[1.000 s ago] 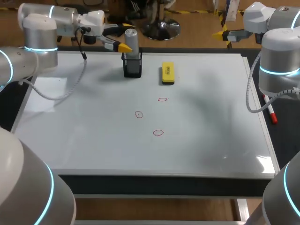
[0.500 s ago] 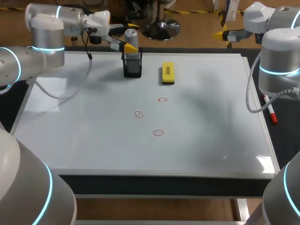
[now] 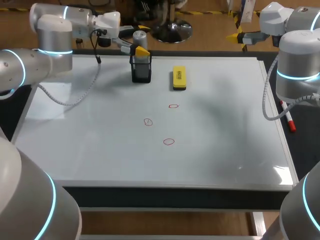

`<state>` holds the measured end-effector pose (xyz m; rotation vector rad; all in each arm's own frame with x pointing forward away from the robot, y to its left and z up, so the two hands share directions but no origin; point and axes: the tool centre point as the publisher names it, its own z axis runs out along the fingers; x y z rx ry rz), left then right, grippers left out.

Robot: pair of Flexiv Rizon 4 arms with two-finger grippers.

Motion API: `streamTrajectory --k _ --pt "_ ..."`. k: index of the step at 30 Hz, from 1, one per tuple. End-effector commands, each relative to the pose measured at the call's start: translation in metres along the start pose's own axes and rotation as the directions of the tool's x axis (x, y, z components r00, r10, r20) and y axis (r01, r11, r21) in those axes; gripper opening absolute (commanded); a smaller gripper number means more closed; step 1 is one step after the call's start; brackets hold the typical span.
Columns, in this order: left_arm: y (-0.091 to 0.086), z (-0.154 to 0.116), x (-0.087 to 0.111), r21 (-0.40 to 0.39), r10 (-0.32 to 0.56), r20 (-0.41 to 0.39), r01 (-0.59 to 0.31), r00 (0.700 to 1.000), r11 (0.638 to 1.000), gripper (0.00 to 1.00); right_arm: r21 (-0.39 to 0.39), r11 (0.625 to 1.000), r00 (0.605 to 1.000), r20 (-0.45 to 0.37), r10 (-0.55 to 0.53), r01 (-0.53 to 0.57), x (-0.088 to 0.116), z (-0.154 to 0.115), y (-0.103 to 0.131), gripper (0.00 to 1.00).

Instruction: Pick up the inspection probe, press it on each red-marked spot on the whiteboard one by one, put down the probe, pick up the eraser, and wipe off all the red marks.

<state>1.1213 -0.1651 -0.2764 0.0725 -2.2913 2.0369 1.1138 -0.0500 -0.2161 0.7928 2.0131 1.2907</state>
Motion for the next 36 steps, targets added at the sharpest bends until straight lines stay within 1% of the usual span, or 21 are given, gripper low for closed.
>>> streamTrajectory --k 1,8,17,27,28,29,30,31,36 --pt "0.000 0.001 -0.001 -0.005 -0.001 -0.001 0.001 1.000 1.000 1.00 0.000 1.000 1.000 0.000 0.000 0.000 0.000 0.000 0.000 1.00" --pt "0.005 -0.004 0.000 -0.006 -0.008 0.004 0.008 1.000 1.000 1.00 0.000 1.000 1.000 0.000 0.000 0.000 0.000 0.000 0.000 1.00" --pt "0.007 -0.006 0.007 -0.011 -0.019 0.002 0.019 1.000 1.000 1.00 0.000 1.000 1.000 0.000 0.000 0.000 0.000 0.000 0.000 1.00" --pt "0.009 -0.004 0.005 -0.016 -0.016 0.005 0.016 1.000 1.000 1.00 0.000 1.000 1.000 0.000 0.000 0.000 0.000 0.000 0.000 1.00" --pt "0.009 -0.004 0.005 -0.018 -0.015 0.004 0.015 1.000 1.000 0.87 0.000 1.000 1.000 0.000 0.000 0.000 0.000 0.000 0.000 1.00" --pt "0.009 -0.004 0.005 -0.020 -0.014 0.005 0.014 1.000 1.000 0.61 0.000 1.000 1.000 0.000 0.000 0.000 0.000 0.000 0.000 1.00" --pt "0.009 -0.004 0.005 -0.022 -0.013 0.008 0.013 1.000 1.000 0.38 0.000 1.000 1.000 0.000 0.000 0.000 0.000 0.000 0.000 1.00" --pt "0.009 -0.005 0.005 -0.021 -0.009 0.006 0.009 1.000 1.000 0.00 0.000 1.000 1.000 0.000 0.000 0.000 0.000 0.000 0.000 1.00" --pt "0.007 -0.009 0.009 -0.023 -0.003 -0.002 0.003 1.000 1.000 0.00 0.000 1.000 1.000 0.000 0.000 0.000 0.000 0.000 0.000 1.00"
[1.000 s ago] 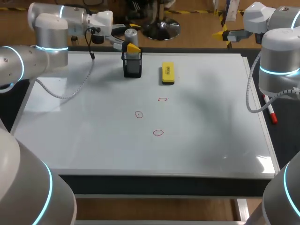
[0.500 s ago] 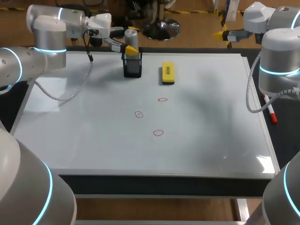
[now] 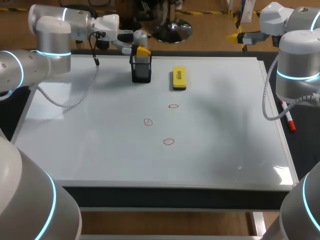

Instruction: Pick up the inspection probe, press it on each red-marked spot on the whiteboard one by one, put down the probe, pick up the eraser, and wipe off all the red marks.

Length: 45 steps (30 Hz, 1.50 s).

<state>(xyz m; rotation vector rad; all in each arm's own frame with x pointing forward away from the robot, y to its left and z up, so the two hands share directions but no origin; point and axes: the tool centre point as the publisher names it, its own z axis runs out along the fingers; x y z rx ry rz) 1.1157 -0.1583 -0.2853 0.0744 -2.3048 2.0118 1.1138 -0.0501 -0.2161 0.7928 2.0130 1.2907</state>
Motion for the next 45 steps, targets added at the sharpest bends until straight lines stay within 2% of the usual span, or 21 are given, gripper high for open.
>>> streamTrajectory --k 1,8,17,45 --pt "-0.004 -0.003 0.005 -0.006 0.007 -0.004 -0.007 1.000 1.000 0.00 0.000 1.000 1.000 0.000 0.000 0.000 0.000 0.000 0.000 1.00" --pt "-0.010 -0.007 0.013 -0.010 0.020 -0.005 -0.020 1.000 1.000 0.00 0.000 1.000 1.000 0.000 0.000 0.000 0.000 0.000 0.000 1.00" --pt "-0.026 -0.010 0.025 0.000 0.039 0.002 -0.039 0.999 0.999 0.00 0.000 1.000 1.000 0.000 0.000 0.000 0.000 0.000 0.000 1.00" --pt "-0.079 -0.021 0.025 0.000 0.106 0.060 -0.106 0.993 0.994 0.00 0.000 1.000 1.000 0.000 0.000 0.000 0.000 0.000 0.000 1.00"
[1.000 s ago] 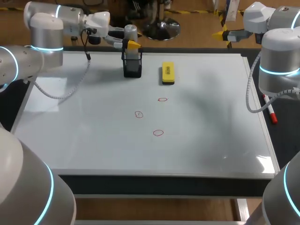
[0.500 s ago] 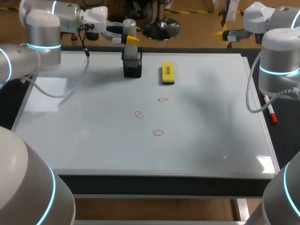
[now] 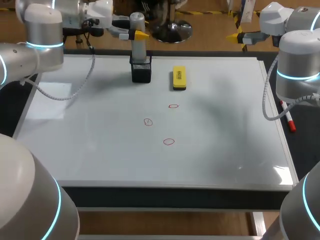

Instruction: Pick up the inspection probe, press it on each red-marked spot on the whiteboard one by one, put down the probe, pick up the eraser, and wipe off all the red marks.

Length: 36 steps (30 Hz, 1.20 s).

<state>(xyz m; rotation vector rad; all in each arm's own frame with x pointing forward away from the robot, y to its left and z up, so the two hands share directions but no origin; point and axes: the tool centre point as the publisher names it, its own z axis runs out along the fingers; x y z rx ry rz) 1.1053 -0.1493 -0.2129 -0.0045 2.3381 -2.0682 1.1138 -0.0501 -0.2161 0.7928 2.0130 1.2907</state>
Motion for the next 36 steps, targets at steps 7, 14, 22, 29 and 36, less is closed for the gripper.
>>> streamTrajectory --k 7,14,22,29,36 --pt "-0.023 -0.004 0.003 -0.010 0.015 0.018 -0.014 1.000 1.000 0.00 0.000 1.000 1.000 0.000 0.000 0.000 0.000 0.000 0.000 1.00" --pt "-0.035 -0.005 0.002 -0.007 0.030 0.019 -0.030 0.999 1.000 0.00 0.000 1.000 1.000 0.000 0.000 0.000 0.000 0.000 0.000 1.00" --pt "-0.050 -0.015 0.003 -0.001 0.056 0.052 -0.056 0.997 0.998 0.00 0.000 1.000 1.000 0.000 0.000 0.000 0.000 0.000 0.000 1.00" --pt "-0.053 -0.035 0.012 -0.008 0.049 0.109 -0.048 0.993 0.999 0.00 0.000 1.000 1.000 0.000 0.000 0.000 0.000 0.000 0.000 1.00" --pt "-0.048 -0.061 0.024 -0.014 0.031 0.191 -0.029 0.981 0.999 0.00 0.000 1.000 1.000 0.000 0.000 0.000 0.000 0.000 0.000 1.00"
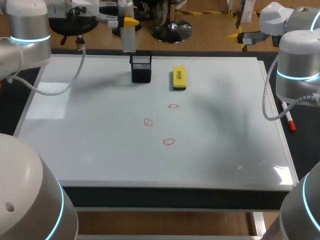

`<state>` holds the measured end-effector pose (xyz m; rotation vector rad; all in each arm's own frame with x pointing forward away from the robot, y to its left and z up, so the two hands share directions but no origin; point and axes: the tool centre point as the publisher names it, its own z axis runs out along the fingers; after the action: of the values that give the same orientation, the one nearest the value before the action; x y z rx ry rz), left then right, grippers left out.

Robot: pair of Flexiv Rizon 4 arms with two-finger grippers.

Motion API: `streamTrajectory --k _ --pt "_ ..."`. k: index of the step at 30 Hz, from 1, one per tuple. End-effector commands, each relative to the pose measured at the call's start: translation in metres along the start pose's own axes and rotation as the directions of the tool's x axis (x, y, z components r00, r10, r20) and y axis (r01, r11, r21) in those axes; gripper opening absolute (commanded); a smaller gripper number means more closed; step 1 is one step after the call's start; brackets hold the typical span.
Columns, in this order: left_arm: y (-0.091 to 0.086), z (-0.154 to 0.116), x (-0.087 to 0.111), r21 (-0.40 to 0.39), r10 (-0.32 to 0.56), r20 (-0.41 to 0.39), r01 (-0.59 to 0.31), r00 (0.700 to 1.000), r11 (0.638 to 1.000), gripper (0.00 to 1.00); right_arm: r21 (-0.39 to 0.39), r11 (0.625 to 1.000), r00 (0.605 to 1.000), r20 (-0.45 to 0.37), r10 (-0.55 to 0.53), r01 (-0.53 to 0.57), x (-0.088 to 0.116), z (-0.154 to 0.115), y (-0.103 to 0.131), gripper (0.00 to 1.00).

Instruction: Pick up the inspection probe, press it on each red-marked spot on the whiteboard one by one, put down the probe, pick up the eraser, and wipe off all the red marks.

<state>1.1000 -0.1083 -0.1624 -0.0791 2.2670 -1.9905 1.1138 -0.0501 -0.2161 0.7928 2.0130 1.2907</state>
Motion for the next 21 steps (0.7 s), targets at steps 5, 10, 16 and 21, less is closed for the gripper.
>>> streamTrajectory --k 5,10,16,21 --pt "-0.001 -0.038 0.029 -0.011 -0.011 0.141 0.013 0.990 1.000 0.00 0.000 1.000 1.000 0.000 0.000 0.000 0.000 0.000 0.000 1.00" --pt "0.005 -0.057 0.041 -0.024 -0.013 0.190 0.018 0.982 1.000 0.00 0.000 1.000 1.000 0.000 0.000 0.000 0.000 0.000 0.000 1.00" --pt "0.014 -0.076 0.057 -0.023 -0.019 0.244 0.026 0.970 0.999 0.00 0.000 1.000 1.000 0.000 0.000 0.000 0.000 0.000 0.000 1.00" --pt "0.022 -0.091 0.069 -0.020 -0.031 0.286 0.039 0.958 0.999 0.00 0.000 1.000 1.000 0.000 0.000 0.000 0.000 0.000 0.000 1.00"
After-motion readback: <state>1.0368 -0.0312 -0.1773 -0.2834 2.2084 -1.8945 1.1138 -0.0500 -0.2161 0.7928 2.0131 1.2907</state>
